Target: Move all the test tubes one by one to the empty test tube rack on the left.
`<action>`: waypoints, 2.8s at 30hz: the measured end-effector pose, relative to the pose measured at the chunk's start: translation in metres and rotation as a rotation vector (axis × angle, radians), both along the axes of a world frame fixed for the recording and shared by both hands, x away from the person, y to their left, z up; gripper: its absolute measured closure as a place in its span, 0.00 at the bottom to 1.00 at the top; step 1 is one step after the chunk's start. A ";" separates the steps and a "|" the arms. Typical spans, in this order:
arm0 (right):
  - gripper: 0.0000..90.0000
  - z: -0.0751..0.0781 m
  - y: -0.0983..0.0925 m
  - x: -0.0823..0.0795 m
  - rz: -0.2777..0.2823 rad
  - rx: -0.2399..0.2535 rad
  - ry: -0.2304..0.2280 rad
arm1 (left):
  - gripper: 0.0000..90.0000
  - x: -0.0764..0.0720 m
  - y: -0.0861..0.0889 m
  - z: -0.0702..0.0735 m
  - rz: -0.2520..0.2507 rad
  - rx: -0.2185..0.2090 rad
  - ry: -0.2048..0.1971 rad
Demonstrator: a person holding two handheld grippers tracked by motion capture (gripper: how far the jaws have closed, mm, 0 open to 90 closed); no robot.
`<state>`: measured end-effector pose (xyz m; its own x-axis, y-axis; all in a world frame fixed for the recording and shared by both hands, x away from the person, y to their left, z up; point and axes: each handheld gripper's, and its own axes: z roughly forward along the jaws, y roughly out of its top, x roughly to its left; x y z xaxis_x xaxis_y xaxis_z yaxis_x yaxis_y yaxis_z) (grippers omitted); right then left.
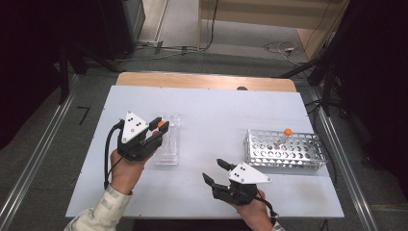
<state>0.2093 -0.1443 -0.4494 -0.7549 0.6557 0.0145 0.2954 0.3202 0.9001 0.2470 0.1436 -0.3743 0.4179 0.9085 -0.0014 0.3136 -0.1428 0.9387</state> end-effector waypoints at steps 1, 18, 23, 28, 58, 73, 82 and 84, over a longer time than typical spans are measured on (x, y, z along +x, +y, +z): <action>0.39 0.000 0.000 0.000 0.000 0.000 0.000 | 0.78 0.001 0.000 -0.001 0.004 0.003 -0.001; 0.39 0.000 0.000 -0.001 0.000 0.001 -0.005 | 0.78 0.014 0.001 -0.019 0.026 0.009 0.026; 0.39 0.001 -0.001 -0.001 0.002 -0.001 -0.006 | 0.78 0.014 0.002 -0.024 0.023 0.006 0.036; 0.39 0.001 -0.001 -0.001 0.001 0.001 -0.005 | 0.78 0.013 0.001 -0.028 0.020 0.011 0.049; 0.39 0.004 -0.020 0.006 -0.064 0.010 -0.010 | 0.41 0.002 0.003 -0.022 0.009 -0.078 0.084; 0.39 0.016 -0.098 0.024 -0.293 0.034 -0.025 | 0.23 -0.012 0.005 -0.016 -0.008 -0.114 0.070; 0.41 0.009 -0.139 0.042 -0.463 0.001 -0.039 | 0.23 -0.014 0.003 -0.017 -0.015 -0.110 0.075; 0.41 0.007 -0.144 0.046 -0.494 -0.006 -0.034 | 0.23 -0.014 0.002 -0.018 -0.016 -0.109 0.073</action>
